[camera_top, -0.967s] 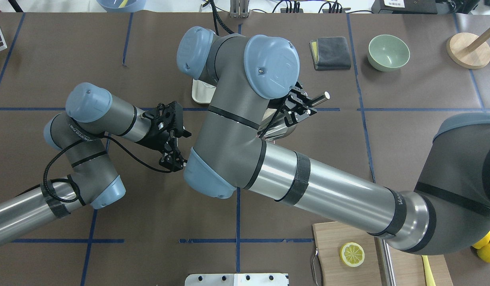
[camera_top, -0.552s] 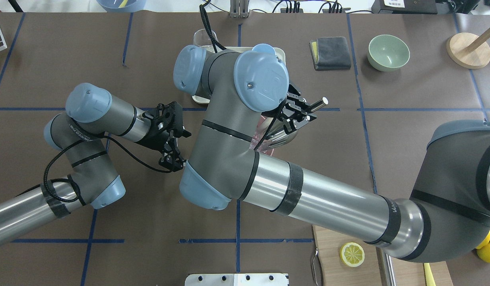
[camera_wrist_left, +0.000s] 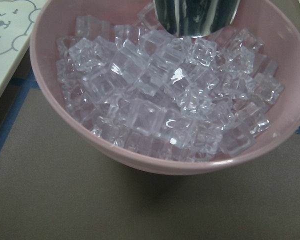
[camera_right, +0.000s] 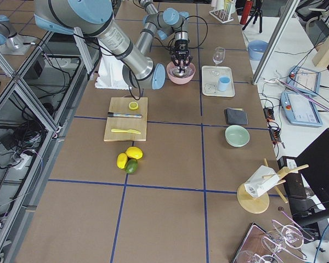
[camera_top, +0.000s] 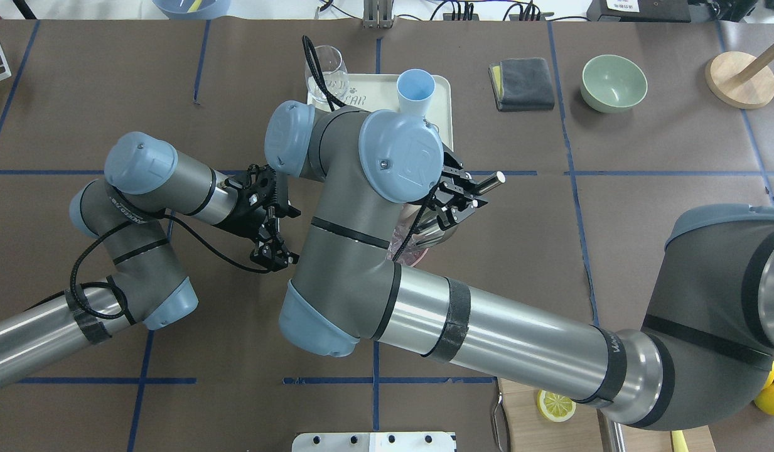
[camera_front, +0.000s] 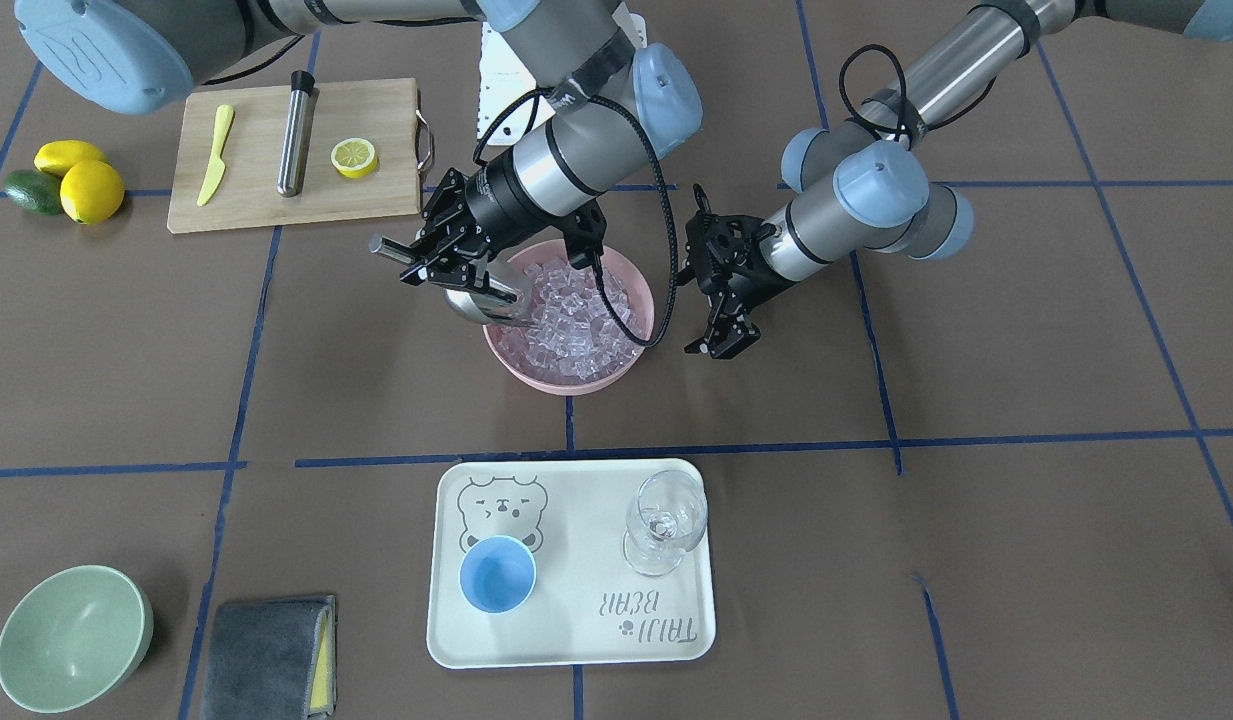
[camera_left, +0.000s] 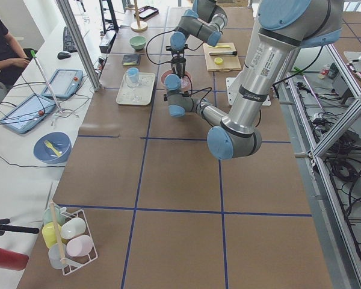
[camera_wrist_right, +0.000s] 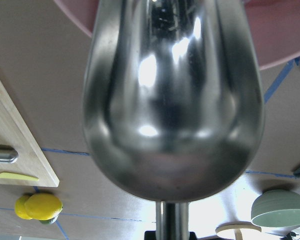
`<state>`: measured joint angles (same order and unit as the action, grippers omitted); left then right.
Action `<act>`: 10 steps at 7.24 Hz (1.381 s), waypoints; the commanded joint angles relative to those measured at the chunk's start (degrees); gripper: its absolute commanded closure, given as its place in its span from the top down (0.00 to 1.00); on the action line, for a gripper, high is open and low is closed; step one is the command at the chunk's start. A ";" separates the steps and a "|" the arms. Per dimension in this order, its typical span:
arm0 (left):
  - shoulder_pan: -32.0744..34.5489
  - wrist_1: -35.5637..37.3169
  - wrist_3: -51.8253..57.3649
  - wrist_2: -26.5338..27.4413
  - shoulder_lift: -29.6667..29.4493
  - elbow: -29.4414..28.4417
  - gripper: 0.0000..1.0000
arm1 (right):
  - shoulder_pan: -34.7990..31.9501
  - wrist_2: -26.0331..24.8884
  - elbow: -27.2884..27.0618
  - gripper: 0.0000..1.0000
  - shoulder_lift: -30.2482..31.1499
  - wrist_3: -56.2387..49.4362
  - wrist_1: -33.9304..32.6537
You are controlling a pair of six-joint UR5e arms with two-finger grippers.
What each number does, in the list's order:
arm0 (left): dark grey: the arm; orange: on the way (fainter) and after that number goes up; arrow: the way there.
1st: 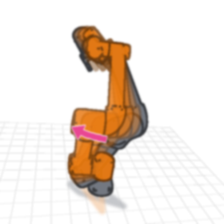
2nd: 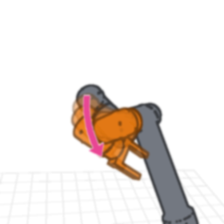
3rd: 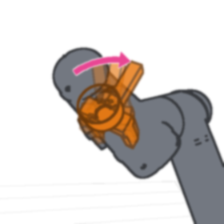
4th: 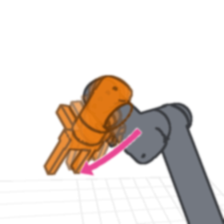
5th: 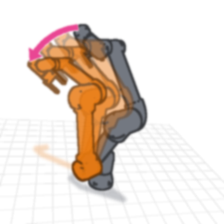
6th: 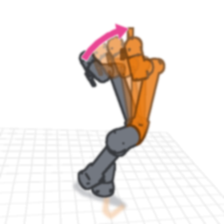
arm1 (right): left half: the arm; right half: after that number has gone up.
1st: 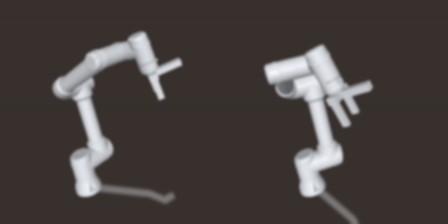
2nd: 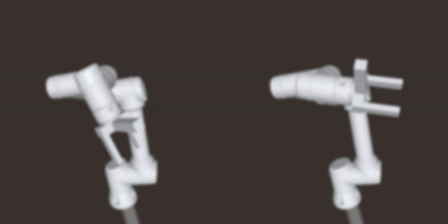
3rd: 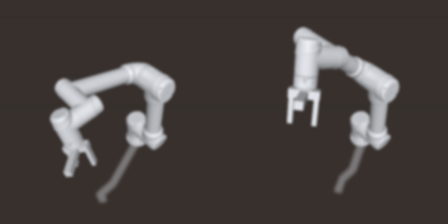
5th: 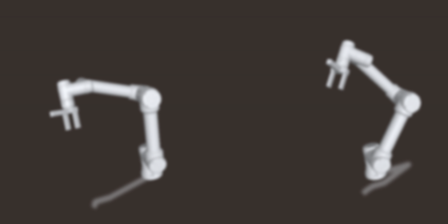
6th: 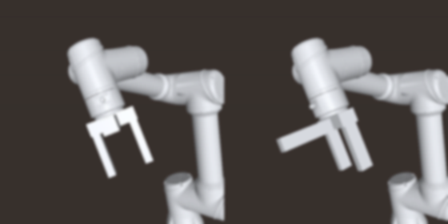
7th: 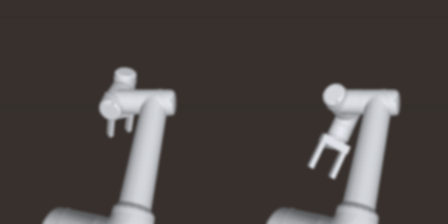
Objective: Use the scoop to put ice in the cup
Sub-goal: 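Carry the scoop over the pink bowl with the right gripper, then dip the scoop into the ice cubes and scoop up ice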
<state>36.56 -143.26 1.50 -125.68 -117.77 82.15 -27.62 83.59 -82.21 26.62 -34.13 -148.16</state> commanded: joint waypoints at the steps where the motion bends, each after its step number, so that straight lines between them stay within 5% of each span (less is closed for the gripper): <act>1: 0.00 0.00 0.00 0.00 0.00 -0.06 1.00 | 0.81 0.00 0.56 0.00 0.97 0.73 2.95; 10: 0.00 0.00 0.09 0.00 -0.35 -0.32 1.00 | 0.90 0.17 -1.10 0.00 5.01 0.64 12.36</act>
<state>36.56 -143.24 1.58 -125.68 -118.12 81.96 -26.72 83.66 -82.36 30.84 -33.42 -136.76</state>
